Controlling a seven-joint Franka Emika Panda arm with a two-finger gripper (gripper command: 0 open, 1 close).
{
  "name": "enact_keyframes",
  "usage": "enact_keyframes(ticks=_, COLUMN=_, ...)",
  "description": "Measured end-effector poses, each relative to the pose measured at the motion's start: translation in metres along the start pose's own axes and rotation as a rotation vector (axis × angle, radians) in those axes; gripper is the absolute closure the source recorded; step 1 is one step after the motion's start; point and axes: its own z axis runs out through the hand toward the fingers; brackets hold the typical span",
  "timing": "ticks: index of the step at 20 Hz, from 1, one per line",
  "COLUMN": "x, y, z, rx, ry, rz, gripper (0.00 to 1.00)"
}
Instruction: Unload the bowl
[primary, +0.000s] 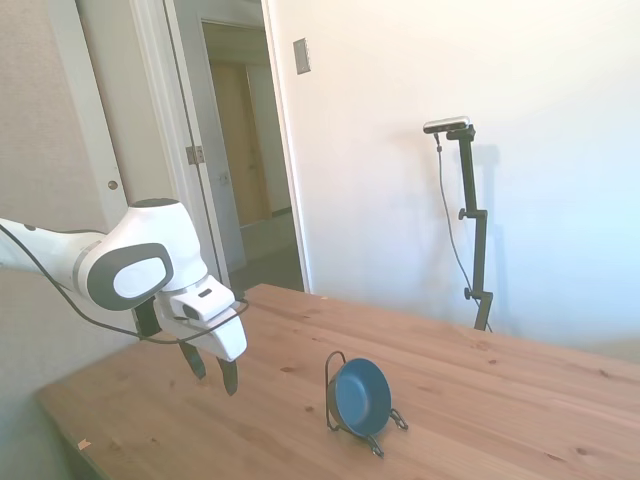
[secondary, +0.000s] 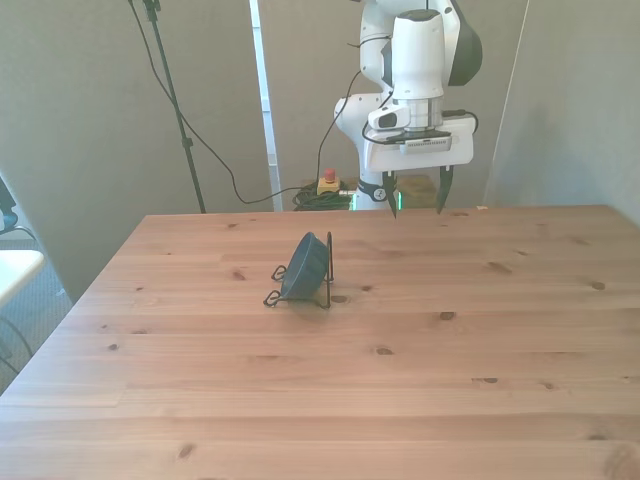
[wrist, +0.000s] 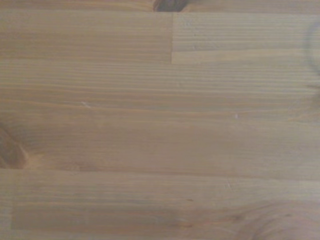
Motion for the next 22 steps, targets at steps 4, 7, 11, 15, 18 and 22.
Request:
enact_keyframes(ticks=4, x=0.009, y=0.007, z=-0.005, rx=-0.002, ry=-0.008, rz=-0.012, gripper=0.00)
enact_keyframes(ticks=7, x=0.032, y=0.027, z=-0.020, rx=0.005, ry=0.011, rz=-0.031, gripper=0.00)
enact_keyframes(ticks=11, x=0.056, y=0.046, z=-0.034, rx=0.022, ry=0.027, rz=-0.057, gripper=0.00)
enact_keyframes(ticks=15, x=0.076, y=0.066, z=-0.048, rx=0.035, ry=0.029, rz=-0.068, gripper=0.00)
enact_keyframes(ticks=18, x=0.091, y=0.080, z=-0.054, rx=0.046, ry=0.024, rz=-0.090, gripper=0.00)
enact_keyframes(ticks=22, x=0.113, y=0.097, z=-0.057, rx=0.068, ry=0.014, rz=-0.125, gripper=0.00)
